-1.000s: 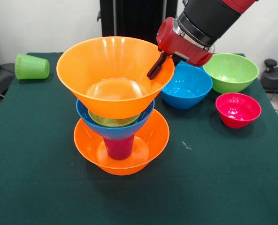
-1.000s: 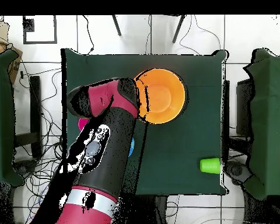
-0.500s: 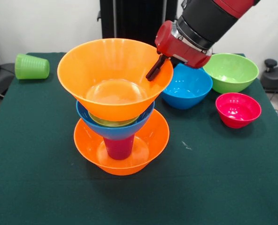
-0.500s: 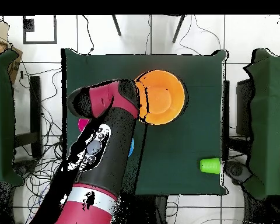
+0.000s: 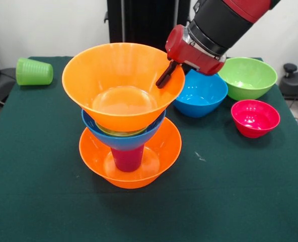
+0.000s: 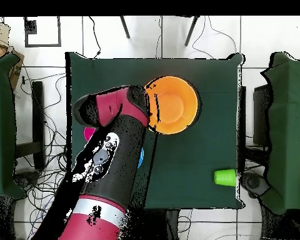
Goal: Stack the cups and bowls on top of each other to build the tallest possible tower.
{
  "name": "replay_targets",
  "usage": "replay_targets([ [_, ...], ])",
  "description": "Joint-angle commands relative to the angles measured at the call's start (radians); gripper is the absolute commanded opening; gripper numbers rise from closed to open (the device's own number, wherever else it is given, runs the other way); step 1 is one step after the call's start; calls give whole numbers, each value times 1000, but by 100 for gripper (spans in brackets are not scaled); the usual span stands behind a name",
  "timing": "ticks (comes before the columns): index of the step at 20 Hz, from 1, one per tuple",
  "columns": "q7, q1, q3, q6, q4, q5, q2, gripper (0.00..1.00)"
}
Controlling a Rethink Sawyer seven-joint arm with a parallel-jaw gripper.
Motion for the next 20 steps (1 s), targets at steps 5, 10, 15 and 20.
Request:
replay_targets([
  [5, 100, -5, 71, -69, 49, -36, 35, 0],
  [10, 104, -8, 71, -78, 46, -34, 46, 0],
  [15, 104, -10, 68, -77, 43, -34, 52, 0],
  [20, 108, -8, 63, -68, 41, -34, 53, 0],
])
